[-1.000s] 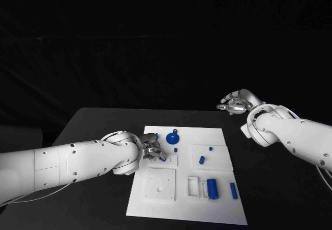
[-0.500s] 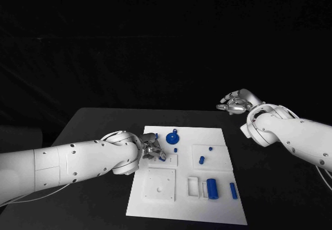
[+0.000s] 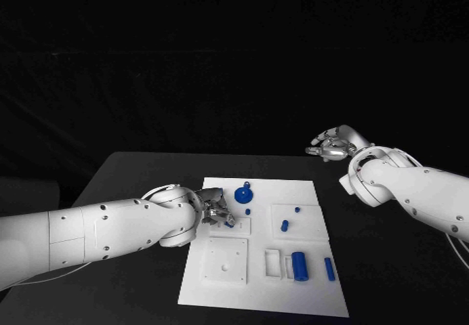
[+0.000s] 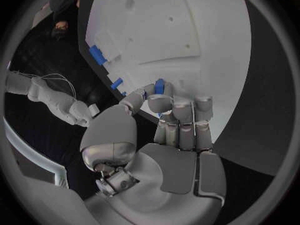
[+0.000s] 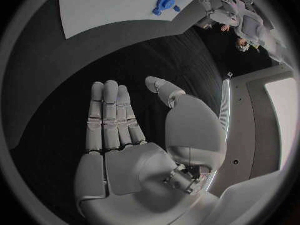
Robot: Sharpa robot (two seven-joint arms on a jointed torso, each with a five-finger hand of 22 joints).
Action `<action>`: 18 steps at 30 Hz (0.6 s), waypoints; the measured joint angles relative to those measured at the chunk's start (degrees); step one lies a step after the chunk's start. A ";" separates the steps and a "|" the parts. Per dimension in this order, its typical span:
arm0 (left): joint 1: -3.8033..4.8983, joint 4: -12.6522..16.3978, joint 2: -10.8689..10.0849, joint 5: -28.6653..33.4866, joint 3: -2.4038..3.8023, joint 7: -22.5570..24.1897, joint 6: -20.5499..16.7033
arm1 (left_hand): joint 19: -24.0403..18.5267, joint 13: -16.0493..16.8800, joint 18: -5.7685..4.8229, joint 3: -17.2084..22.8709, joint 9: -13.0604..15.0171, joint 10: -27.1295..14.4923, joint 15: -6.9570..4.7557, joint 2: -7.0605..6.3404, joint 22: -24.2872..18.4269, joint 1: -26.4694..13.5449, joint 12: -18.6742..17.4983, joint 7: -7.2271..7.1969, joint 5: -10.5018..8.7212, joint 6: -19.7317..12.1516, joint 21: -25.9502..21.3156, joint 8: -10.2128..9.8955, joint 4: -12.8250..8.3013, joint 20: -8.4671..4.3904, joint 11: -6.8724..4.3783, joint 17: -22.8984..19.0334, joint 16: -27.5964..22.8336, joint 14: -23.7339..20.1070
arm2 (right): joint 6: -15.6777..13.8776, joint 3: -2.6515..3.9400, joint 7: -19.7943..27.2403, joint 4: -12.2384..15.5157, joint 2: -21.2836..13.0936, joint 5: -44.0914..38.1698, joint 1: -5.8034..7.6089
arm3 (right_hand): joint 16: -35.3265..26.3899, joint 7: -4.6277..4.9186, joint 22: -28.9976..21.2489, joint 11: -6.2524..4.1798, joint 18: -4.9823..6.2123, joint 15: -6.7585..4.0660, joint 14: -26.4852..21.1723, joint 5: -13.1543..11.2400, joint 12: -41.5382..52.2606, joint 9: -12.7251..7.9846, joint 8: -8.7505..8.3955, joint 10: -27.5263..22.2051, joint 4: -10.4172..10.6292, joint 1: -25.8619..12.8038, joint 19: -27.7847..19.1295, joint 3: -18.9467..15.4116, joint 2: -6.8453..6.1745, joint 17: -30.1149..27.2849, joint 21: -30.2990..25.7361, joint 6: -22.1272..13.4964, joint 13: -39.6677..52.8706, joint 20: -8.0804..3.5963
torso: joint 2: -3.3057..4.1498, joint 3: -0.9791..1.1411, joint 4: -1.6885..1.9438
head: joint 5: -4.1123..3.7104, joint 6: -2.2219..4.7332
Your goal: Assemble the parts on the task board
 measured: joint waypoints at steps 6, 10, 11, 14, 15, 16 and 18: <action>0.00 0.11 0.04 -0.85 0.05 -0.05 0.43 | 0.00 0.00 0.00 0.04 1.08 0.00 0.00 0.37 -0.24 -0.38 0.73 0.00 0.11 0.00 0.32 0.00 0.13 0.00 0.00 -0.06 0.69 0.00 | 0.00 0.00 0.00 -0.03 0.07 0.00 0.00 | 0.00 -0.01 0.12 0.00 0.01 0.00 0.00 0.44 0.23 0.00 0.00 0.00 0.00 0.00 -0.08 0.00 0.00 0.00 -0.15 0.01 -0.12 0.08 | 0.01 0.02 0.00 | 0.05 -0.01; -0.01 0.13 0.09 -1.18 0.05 -0.09 0.69 | 0.00 -0.07 0.00 -0.02 3.08 -0.01 0.00 0.97 -0.49 -0.97 1.63 0.00 2.07 0.00 0.93 0.00 0.18 0.00 0.00 -0.22 1.35 0.00 | 0.00 -0.01 0.00 -0.07 0.16 0.01 0.00 | 0.00 -0.03 0.24 0.00 0.01 0.00 0.00 0.89 0.36 0.00 0.00 0.00 -0.16 0.00 -0.08 -0.16 0.00 0.00 -0.22 0.02 -0.33 0.08 | 0.01 0.03 0.00 | 0.11 -0.08; -0.01 0.13 0.11 -1.19 0.05 -0.10 0.76 | 0.00 -0.09 0.00 -0.02 3.39 -0.01 0.00 1.21 -0.57 -1.21 1.77 0.00 2.50 0.00 1.07 0.00 0.18 0.00 0.01 -0.28 1.42 0.00 | 0.00 -0.01 0.00 -0.08 0.18 0.01 0.00 | 0.00 -0.03 0.29 0.00 0.01 0.00 0.00 0.93 0.50 -0.01 0.00 0.00 -0.16 0.00 -0.08 -0.16 0.00 0.00 -0.22 0.02 -0.34 0.08 | 0.01 0.03 0.00 | 0.14 -0.10; -0.02 0.09 0.16 -1.17 0.05 -0.14 1.02 | 0.00 -0.24 0.00 -0.05 5.48 -0.04 0.00 1.85 -0.80 -1.88 2.36 0.00 3.56 -0.01 1.14 0.00 0.21 0.00 0.03 -0.40 1.79 0.00 | 0.00 -0.01 0.00 -0.12 0.21 0.01 -0.01 | 0.00 -0.04 0.48 0.00 0.01 0.00 0.00 2.00 0.55 0.03 0.00 0.00 -0.16 0.00 -0.08 -0.16 0.00 0.00 -0.54 0.02 -0.62 0.08 | 0.01 0.06 0.00 | 0.23 -0.14; -0.03 0.08 0.17 -1.14 0.05 -0.14 1.09 | 0.00 -0.28 0.00 -0.05 6.28 -0.09 0.00 2.21 -0.91 -2.25 2.55 0.01 3.71 -0.01 1.38 0.00 0.21 0.00 0.09 -0.40 2.07 0.00 | 0.00 -0.01 0.00 -0.15 0.23 0.01 -0.01 | 0.00 -0.04 0.56 0.00 0.01 0.00 0.00 2.53 0.81 0.04 0.00 0.00 -0.26 0.00 0.04 -0.26 0.00 0.00 -0.57 0.02 -0.74 0.20 | 0.01 0.06 0.00 | 0.24 -0.16; -0.03 0.06 0.17 -1.09 0.05 -0.15 1.18 | 0.00 -0.34 0.00 -0.05 7.08 -0.09 0.00 2.52 -1.02 -2.57 2.79 0.00 3.79 -0.01 1.50 0.00 0.21 0.00 0.09 -0.46 2.24 0.00 | 0.00 -0.01 0.00 -0.20 0.25 0.01 -0.01 | 0.00 -0.04 0.63 0.01 0.01 0.00 0.00 2.90 0.89 0.04 0.00 0.00 -0.32 0.00 0.13 -0.32 0.00 0.00 -0.61 0.02 -0.82 0.29 | 0.01 0.07 0.00 | 0.26 -0.20; -0.03 0.04 0.18 -1.02 0.04 -0.18 1.33 | 0.00 -0.36 0.00 -0.05 8.68 -0.09 0.00 2.83 -1.15 -3.07 2.92 0.01 3.81 -0.01 1.59 0.00 0.20 0.00 0.09 -0.50 2.24 0.00 | 0.00 -0.01 0.01 -0.22 0.26 0.01 -0.01 | 0.00 -0.13 0.80 0.00 0.01 0.00 0.00 3.66 0.89 0.04 0.00 0.00 -0.32 0.00 0.13 -0.32 0.00 0.00 -0.66 -0.07 -0.99 0.29 | 0.01 0.07 -0.01 | 0.30 -0.26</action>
